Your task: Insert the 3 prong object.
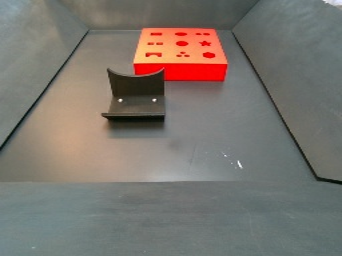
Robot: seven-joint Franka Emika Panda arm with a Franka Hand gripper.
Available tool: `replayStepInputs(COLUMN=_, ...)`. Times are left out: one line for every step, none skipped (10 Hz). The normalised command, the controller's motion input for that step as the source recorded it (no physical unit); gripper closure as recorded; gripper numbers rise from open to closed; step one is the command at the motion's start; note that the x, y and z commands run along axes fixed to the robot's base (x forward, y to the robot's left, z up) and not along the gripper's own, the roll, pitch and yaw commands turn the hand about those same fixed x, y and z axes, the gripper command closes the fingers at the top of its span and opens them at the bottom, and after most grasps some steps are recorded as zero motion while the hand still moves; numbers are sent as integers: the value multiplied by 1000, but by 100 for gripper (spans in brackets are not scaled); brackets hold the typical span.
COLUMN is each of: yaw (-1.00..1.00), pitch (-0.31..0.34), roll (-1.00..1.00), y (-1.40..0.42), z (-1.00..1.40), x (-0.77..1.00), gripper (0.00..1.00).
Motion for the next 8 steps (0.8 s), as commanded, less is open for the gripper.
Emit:
replayStepInputs(yaw=-49, pitch=0, roll=0, y=0, z=-49, x=3, gripper=100)
replayStepInputs(yaw=-134, pitch=0, roll=-3, y=89, z=-120, x=0, gripper=100)
replayStepInputs(yaw=-326, pitch=0, roll=0, y=111, z=-223, x=-194, gripper=100)
replayStepInputs(yaw=-680, pitch=153, roll=0, y=331, z=-340, x=-34, gripper=100)
replayStepInputs(yaw=-680, pitch=244, roll=0, y=343, z=-323, x=0, gripper=100)
replayStepInputs(yaw=-657, pitch=116, roll=-17, y=331, z=-260, x=157, gripper=100)
replayStepInputs(yaw=-680, pitch=-54, roll=-216, y=186, z=-189, x=466, gripper=100)
replayStepInputs(yaw=-711, pitch=-129, roll=-240, y=163, z=-206, x=406, gripper=100)
